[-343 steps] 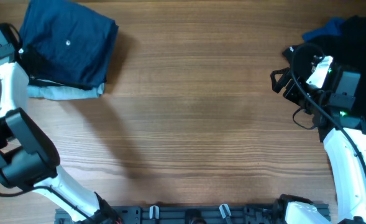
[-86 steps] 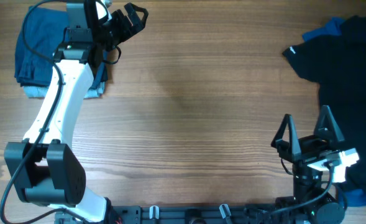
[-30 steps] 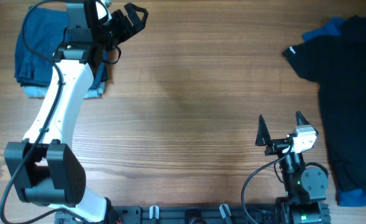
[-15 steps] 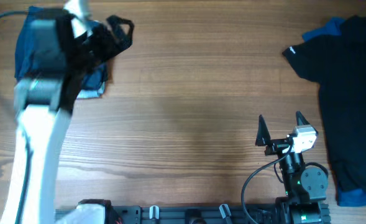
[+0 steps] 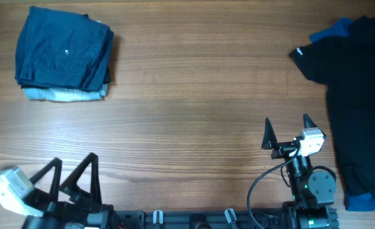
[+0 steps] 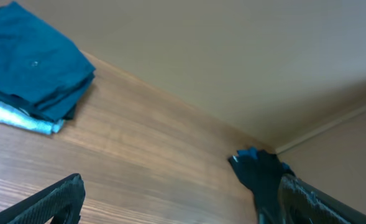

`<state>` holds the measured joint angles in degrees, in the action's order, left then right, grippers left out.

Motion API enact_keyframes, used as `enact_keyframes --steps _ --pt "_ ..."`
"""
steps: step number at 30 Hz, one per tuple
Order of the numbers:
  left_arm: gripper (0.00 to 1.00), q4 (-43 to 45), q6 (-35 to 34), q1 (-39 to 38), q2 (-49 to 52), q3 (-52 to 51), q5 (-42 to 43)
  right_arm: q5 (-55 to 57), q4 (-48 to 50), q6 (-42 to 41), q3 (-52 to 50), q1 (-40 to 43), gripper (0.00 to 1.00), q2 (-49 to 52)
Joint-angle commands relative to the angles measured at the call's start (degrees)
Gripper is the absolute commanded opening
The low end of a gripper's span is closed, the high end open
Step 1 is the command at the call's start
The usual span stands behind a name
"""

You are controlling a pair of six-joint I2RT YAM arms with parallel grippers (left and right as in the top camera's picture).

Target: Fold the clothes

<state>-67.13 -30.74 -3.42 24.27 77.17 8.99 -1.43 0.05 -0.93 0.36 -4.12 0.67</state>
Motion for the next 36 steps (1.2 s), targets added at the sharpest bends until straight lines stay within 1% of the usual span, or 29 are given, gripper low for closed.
enact_keyframes --steps 1,2,3,4,6,8,9,11,13,14,16,18,20,25,28,30,32,33,35,36 --pt "1.00 5.46 0.24 0.44 -6.93 -13.38 -1.62 -0.04 0.26 0.92 -0.07 0.28 1.00 -0.42" --pt "1.00 11.52 0.24 0.44 -9.66 -20.61 -1.64 -0.02 0.26 0.90 -0.07 0.28 0.99 -0.39" --pt "1.00 16.04 0.26 0.44 -11.06 -25.75 -1.66 -0.02 0.26 0.90 -0.07 0.28 0.99 -0.39" --pt "1.00 22.75 0.26 0.44 -12.37 -32.17 -2.08 -0.02 0.26 0.90 -0.07 0.28 1.00 -0.39" --pt "1.00 35.67 0.26 0.81 -13.18 -43.17 -6.58 -0.04 0.26 0.90 -0.07 0.28 1.00 -0.39" --pt "1.00 47.08 0.26 2.40 -13.20 -53.51 -8.04 -0.04 0.26 0.90 -0.07 0.28 1.00 -0.39" --pt "1.00 52.11 0.26 3.17 -13.20 -57.79 -8.02 -0.02 0.26 0.92 -0.07 0.28 1.00 -0.39" --pt "1.00 59.23 0.28 3.91 -13.20 -64.70 -8.04 -0.02 0.26 0.90 -0.07 0.28 1.00 -0.39" --pt "1.00 61.51 0.31 3.98 -13.22 -67.63 -8.70 -0.02 0.26 0.92 -0.07 0.28 1.00 -0.42" --pt "1.00 62.20 1.44 3.96 -13.31 -68.81 -8.72 -0.02 0.26 0.90 -0.07 0.28 0.99 -0.39" --pt "1.00 62.51 4.50 3.96 -13.53 -69.85 -8.70 -0.02 0.26 0.90 -0.07 0.28 1.00 -0.39" --pt "1.00 62.64 10.12 3.96 -14.53 -71.32 -8.72 -0.02 0.26 0.92 -0.07 0.28 1.00 -0.39" --pt "1.00 62.66 12.55 3.98 -15.26 -72.35 -8.72 -0.02 0.26 0.90 -0.07 0.28 0.99 -0.42" --pt "1.00 62.23 12.57 3.96 -15.96 -73.68 -9.57 -0.02 0.26 0.90 -0.07 0.28 1.00 -0.42" --pt "1.00 61.79 12.59 3.98 -18.27 -75.78 -9.86 -0.04 0.26 0.90 -0.07 0.28 1.00 -0.39" --pt "1.00 62.51 14.10 3.98 -20.48 -76.52 -9.97 -0.04 0.26 0.92 -0.07 0.28 1.00 -0.39" --pt "1.00 62.49 17.57 3.96 -21.77 -76.52 -9.70 -0.02 0.26 0.90 -0.07 0.28 0.99 -0.39" --pt "1.00 62.40 23.98 3.96 -23.32 -76.52 -8.04 -0.02 0.26 0.92 -0.07 0.28 1.00 -0.39" --pt "1.00 62.36 29.22 3.96 -24.13 -76.52 -7.32 -0.02 0.26 0.90 -0.07 0.28 1.00 -0.39" --pt "1.00 62.36 30.75 3.96 -24.13 -76.52 -7.30 -0.04 0.26 0.92 -0.07 0.28 1.00 -0.39"
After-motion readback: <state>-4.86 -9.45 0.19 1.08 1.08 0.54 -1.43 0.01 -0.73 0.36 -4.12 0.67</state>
